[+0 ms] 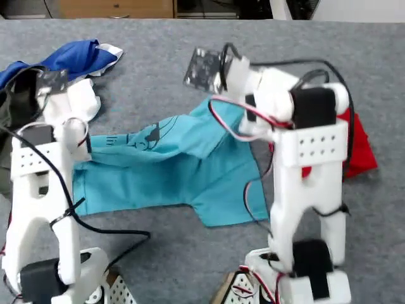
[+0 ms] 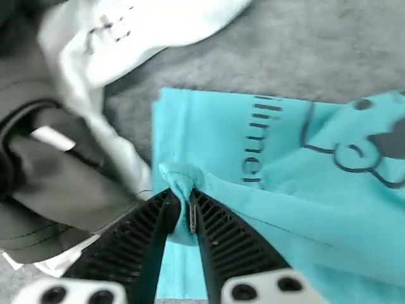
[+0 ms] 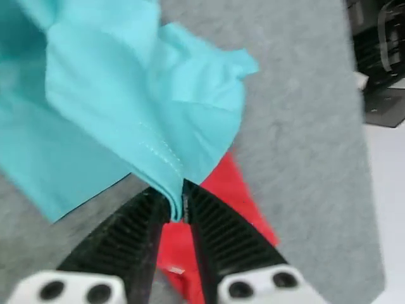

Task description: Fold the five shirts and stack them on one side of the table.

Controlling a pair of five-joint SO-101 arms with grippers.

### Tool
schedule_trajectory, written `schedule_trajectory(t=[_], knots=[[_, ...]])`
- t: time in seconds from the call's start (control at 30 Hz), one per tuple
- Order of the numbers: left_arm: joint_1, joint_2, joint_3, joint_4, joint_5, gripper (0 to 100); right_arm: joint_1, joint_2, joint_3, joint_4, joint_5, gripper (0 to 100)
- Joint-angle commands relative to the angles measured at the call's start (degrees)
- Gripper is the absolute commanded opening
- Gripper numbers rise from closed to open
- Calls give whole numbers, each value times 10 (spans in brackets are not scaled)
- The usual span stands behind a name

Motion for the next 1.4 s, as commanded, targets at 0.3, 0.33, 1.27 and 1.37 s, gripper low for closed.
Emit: schedule_trajectory(t=[0.3,0.33,1.27,1.37], knots=[[4,-21,38,-69,-6,18,0,-298,472,-95,11,4],[6,-21,40,-68,-6,18,0,-316,498,-95,11,4],[-18,-22,65,-67,-6,18,118,-432,708,-127,86,4],[7,-22,101,-67,-6,18,119,-432,729,-127,98,4]])
